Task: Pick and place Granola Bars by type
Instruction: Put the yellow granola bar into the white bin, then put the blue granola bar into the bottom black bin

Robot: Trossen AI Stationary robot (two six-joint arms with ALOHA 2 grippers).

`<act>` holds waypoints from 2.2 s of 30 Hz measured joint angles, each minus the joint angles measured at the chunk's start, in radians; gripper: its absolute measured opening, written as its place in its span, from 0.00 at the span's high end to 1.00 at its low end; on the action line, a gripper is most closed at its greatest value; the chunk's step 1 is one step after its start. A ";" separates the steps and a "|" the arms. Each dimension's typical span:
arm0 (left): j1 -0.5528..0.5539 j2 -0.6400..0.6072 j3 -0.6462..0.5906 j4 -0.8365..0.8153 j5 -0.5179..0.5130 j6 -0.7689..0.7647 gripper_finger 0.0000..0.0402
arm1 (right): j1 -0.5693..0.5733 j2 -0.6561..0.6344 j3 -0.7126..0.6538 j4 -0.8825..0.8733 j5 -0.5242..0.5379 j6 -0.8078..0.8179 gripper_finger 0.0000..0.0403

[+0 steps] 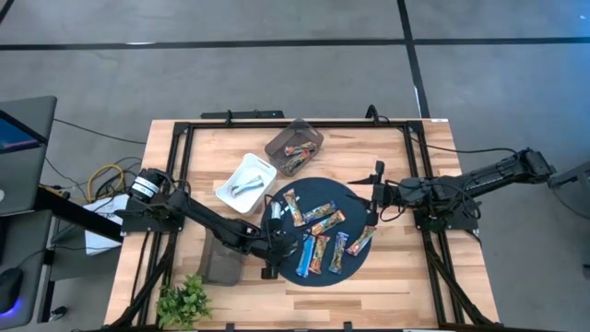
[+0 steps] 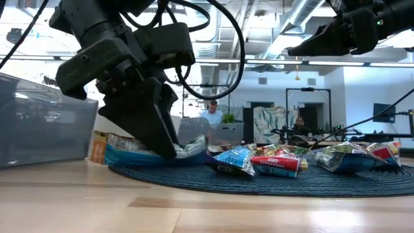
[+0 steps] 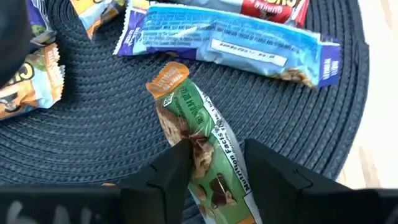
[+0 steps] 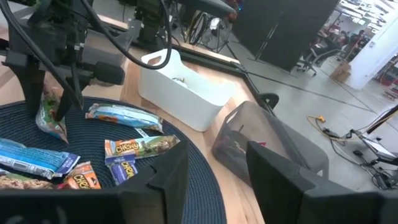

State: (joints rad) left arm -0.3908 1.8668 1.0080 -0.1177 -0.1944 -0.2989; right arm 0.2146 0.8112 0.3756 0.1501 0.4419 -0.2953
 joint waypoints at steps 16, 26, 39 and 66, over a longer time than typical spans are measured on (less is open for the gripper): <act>-0.001 0.004 0.080 -0.041 -0.041 0.091 0.87 | 0.000 0.000 0.000 -0.008 0.000 0.000 0.63; -0.001 0.000 0.285 -0.405 -0.314 0.165 0.93 | 0.000 0.000 0.000 -0.015 0.000 0.001 0.65; 0.063 -0.006 0.447 -1.228 -0.677 -0.215 0.93 | 0.000 0.000 0.000 -0.023 0.000 0.009 0.66; 0.319 -0.007 0.329 -1.340 -0.642 -0.361 0.65 | 0.000 0.000 0.000 -0.053 0.000 0.034 0.66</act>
State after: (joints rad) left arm -0.0720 1.8599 1.3369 -1.4573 -0.8362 -0.6594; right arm 0.2146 0.8112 0.3756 0.0967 0.4416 -0.2611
